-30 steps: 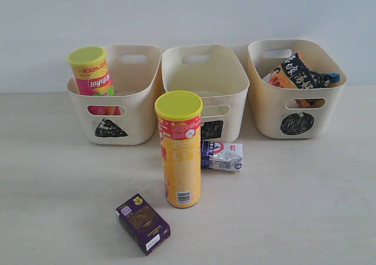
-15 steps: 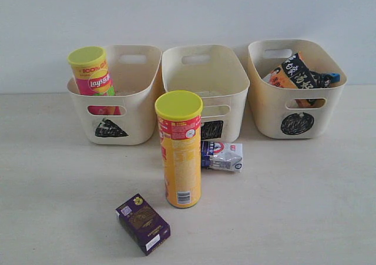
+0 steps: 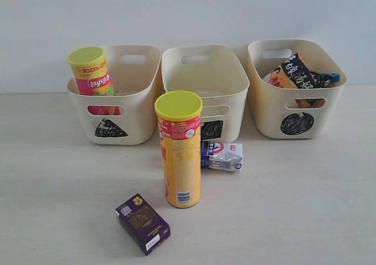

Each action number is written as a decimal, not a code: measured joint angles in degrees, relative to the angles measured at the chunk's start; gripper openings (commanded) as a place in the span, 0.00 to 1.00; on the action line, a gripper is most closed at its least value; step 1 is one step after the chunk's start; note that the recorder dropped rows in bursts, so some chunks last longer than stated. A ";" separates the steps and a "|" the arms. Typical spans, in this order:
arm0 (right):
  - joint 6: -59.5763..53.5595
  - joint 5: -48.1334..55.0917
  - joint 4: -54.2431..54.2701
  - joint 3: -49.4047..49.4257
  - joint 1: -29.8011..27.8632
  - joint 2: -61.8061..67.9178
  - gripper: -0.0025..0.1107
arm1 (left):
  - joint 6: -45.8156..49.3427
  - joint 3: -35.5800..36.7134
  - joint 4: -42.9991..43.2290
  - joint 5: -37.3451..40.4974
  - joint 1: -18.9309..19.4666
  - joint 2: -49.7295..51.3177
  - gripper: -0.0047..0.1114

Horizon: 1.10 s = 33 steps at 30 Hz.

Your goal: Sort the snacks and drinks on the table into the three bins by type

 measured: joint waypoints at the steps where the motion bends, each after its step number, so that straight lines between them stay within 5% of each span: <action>1: 0.00 0.00 0.28 0.00 0.00 -0.75 0.02 | 0.93 -0.87 0.00 0.84 0.00 1.41 0.08; 10: 0.00 3.20 0.52 1.36 -4.86 -2.32 0.02 | 4.67 -11.21 7.44 2.43 -1.43 10.20 0.08; 18: 0.00 16.88 0.87 1.48 -11.62 -2.44 0.02 | -4.44 -16.72 20.97 6.22 -5.59 15.00 0.08; 22: 0.00 17.98 0.87 1.64 -11.72 -2.44 0.02 | -4.34 -16.82 11.91 9.85 -5.72 19.75 0.08; 25: 0.00 18.11 0.87 1.64 -11.72 -2.44 0.02 | 7.78 -16.46 -12.38 8.94 -5.82 24.46 0.09; 28: 0.00 18.11 0.87 1.64 -11.72 -2.44 0.02 | 18.87 -15.96 -25.46 6.81 -5.94 29.00 0.28; 31: 0.00 18.21 0.87 1.64 -11.72 -2.44 0.02 | 27.88 -15.75 -28.48 8.15 -5.94 34.54 0.70; 33: 0.00 18.21 0.87 1.64 -11.72 -2.44 0.02 | 33.33 -15.75 -29.35 11.12 -5.94 38.00 0.74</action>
